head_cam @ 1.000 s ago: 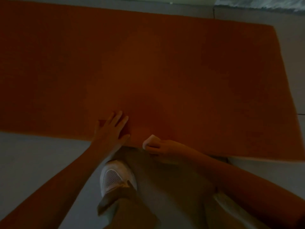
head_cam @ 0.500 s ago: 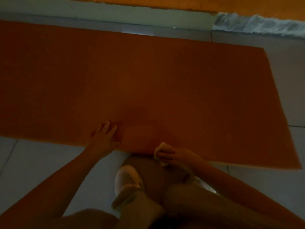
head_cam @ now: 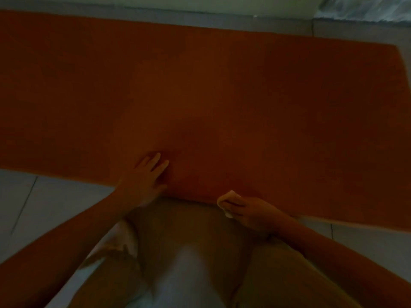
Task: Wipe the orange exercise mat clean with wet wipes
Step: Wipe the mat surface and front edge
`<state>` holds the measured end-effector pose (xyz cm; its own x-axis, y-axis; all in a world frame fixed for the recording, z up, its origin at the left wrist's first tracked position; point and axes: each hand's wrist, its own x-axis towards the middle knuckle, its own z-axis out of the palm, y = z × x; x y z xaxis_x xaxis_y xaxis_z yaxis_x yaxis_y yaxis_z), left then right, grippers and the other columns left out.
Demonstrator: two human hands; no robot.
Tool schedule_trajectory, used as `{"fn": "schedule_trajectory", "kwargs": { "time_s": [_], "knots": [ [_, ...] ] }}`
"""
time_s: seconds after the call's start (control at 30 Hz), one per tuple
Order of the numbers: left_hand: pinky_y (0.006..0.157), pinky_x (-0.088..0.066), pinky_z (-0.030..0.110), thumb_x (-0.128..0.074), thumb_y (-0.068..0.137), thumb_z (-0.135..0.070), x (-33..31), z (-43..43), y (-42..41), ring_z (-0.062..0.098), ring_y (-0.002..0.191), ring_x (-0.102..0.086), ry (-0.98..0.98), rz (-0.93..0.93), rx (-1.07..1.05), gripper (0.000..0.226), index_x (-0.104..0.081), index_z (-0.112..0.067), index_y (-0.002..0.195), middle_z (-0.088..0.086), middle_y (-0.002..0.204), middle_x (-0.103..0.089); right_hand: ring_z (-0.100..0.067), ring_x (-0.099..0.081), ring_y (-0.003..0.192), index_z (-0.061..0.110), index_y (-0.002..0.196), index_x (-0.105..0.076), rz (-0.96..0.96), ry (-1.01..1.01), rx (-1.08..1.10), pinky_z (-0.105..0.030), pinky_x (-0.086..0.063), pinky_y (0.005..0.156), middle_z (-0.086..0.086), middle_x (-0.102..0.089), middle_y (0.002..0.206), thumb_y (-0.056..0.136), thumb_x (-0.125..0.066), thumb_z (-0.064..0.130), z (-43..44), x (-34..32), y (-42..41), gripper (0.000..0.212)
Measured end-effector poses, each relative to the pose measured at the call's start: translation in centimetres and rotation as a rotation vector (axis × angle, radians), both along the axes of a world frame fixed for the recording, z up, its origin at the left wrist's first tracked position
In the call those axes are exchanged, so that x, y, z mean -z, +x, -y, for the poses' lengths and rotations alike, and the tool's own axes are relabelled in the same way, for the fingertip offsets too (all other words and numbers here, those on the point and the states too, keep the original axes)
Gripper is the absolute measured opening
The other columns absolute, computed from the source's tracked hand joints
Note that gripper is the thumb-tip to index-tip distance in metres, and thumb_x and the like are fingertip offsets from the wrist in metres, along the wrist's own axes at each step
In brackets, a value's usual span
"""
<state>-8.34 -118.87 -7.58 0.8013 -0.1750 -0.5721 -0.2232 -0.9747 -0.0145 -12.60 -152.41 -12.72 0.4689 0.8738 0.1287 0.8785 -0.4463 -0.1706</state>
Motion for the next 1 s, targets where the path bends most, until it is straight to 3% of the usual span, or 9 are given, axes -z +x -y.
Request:
{"fn": "schedule_trajectory", "kwargs": {
  "time_s": [0.13, 0.2, 0.3, 0.37, 0.53, 0.63, 0.77, 0.9, 1.0],
  "knots": [
    [0.12, -0.009, 0.047, -0.029, 0.097, -0.06, 0.4, -0.3, -0.5, 0.025, 0.149, 0.007, 0.02, 0.049, 0.034, 0.074, 0.014, -0.031, 0.15, -0.002, 0.159, 0.018, -0.019, -0.046, 0.116, 0.008, 0.107, -0.072, 0.104, 0.039, -0.113, -0.035, -0.044, 0.095, -0.004, -0.048, 0.13, 0.094, -0.046, 0.02, -3.7, 0.5, 1.1, 0.032],
    [0.12, -0.012, 0.048, -0.016, 0.093, -0.068, 0.7, -1.0, -0.3, 0.026, 0.149, 0.002, -0.002, 0.036, 0.066, 0.075, 0.009, -0.027, 0.151, 0.001, 0.16, 0.012, -0.024, -0.041, 0.121, 0.009, 0.099, -0.075, 0.159, 0.004, -0.25, -0.033, -0.051, 0.09, -0.005, -0.059, 0.127, 0.09, -0.059, 0.018, -6.3, 0.0, 2.1, 0.021],
    [0.097, -0.045, 0.059, 0.002, 0.092, -0.069, -0.1, -2.6, 0.4, 0.04, 0.13, -0.045, -0.122, 0.009, 0.122, 0.092, -0.043, -0.006, 0.142, 0.02, 0.147, -0.04, -0.024, -0.045, 0.118, 0.018, 0.087, -0.078, 0.145, -0.081, -0.322, -0.029, -0.054, 0.081, 0.001, -0.07, 0.113, 0.074, -0.079, 0.027, -11.2, -1.1, 3.3, 0.016],
    [0.09, -0.045, 0.061, -0.004, 0.095, -0.065, -0.2, -4.8, 0.3, 0.045, 0.119, -0.054, -0.091, 0.011, 0.07, 0.09, -0.057, -0.002, 0.13, 0.024, 0.136, -0.052, -0.027, -0.058, 0.111, 0.012, 0.086, -0.077, 0.094, 0.008, -0.283, -0.033, -0.058, 0.071, -0.002, -0.072, 0.108, 0.08, -0.068, 0.021, -13.4, -0.5, 3.6, 0.014],
    [0.115, -0.017, 0.058, -0.031, 0.094, -0.064, 0.7, -14.9, 0.2, 0.036, 0.147, -0.006, -0.008, 0.136, -0.312, 0.078, -0.015, -0.018, 0.154, 0.013, 0.161, -0.003, -0.02, -0.044, 0.114, 0.019, 0.09, -0.078, 0.166, -0.056, -0.228, -0.026, -0.053, 0.078, 0.004, -0.071, 0.11, 0.08, -0.039, 0.017, -11.2, -1.2, 2.9, 0.041],
    [0.115, -0.016, 0.057, -0.042, 0.093, -0.058, 1.3, -17.0, -0.2, 0.027, 0.148, 0.002, -0.022, 0.109, -0.372, 0.075, -0.006, -0.033, 0.154, 0.0, 0.162, 0.007, -0.022, -0.042, 0.117, 0.016, 0.093, -0.078, 0.137, -0.137, -0.263, -0.03, -0.057, 0.073, 0.002, -0.07, 0.114, 0.071, -0.072, 0.016, -10.8, -1.6, 2.9, 0.023],
    [0.112, -0.019, 0.06, -0.036, 0.094, -0.06, 1.6, -16.5, -0.6, 0.026, 0.148, 0.003, -0.015, 0.156, -0.331, 0.071, -0.006, -0.036, 0.153, -0.002, 0.162, 0.006, -0.025, -0.045, 0.113, 0.011, 0.088, -0.078, 0.029, -0.237, -0.249, -0.034, -0.059, 0.064, -0.004, -0.071, 0.109, 0.048, -0.093, 0.018, -14.3, -2.1, 2.9, 0.044],
    [0.112, -0.019, 0.062, -0.035, 0.094, -0.061, 1.1, -16.9, -0.2, 0.028, 0.148, 0.007, -0.056, 0.102, -0.313, 0.072, -0.004, -0.035, 0.153, -0.002, 0.162, 0.009, -0.033, -0.065, 0.1, 0.003, 0.109, -0.068, 0.099, -0.401, -0.257, -0.038, -0.059, 0.068, -0.013, -0.067, 0.115, 0.077, -0.074, 0.014, -19.1, -1.4, 3.9, 0.034],
    [0.112, -0.018, 0.063, -0.035, 0.094, -0.063, 0.6, -17.2, 0.1, 0.03, 0.148, 0.006, -0.058, 0.056, -0.286, 0.073, -0.002, -0.035, 0.153, -0.001, 0.162, 0.011, -0.028, -0.056, 0.115, 0.009, 0.138, -0.046, 0.041, -0.424, -0.207, -0.032, -0.044, 0.094, -0.013, -0.052, 0.136, 0.085, -0.029, 0.067, -22.0, -1.5, 4.4, 0.08]
  ]
}}
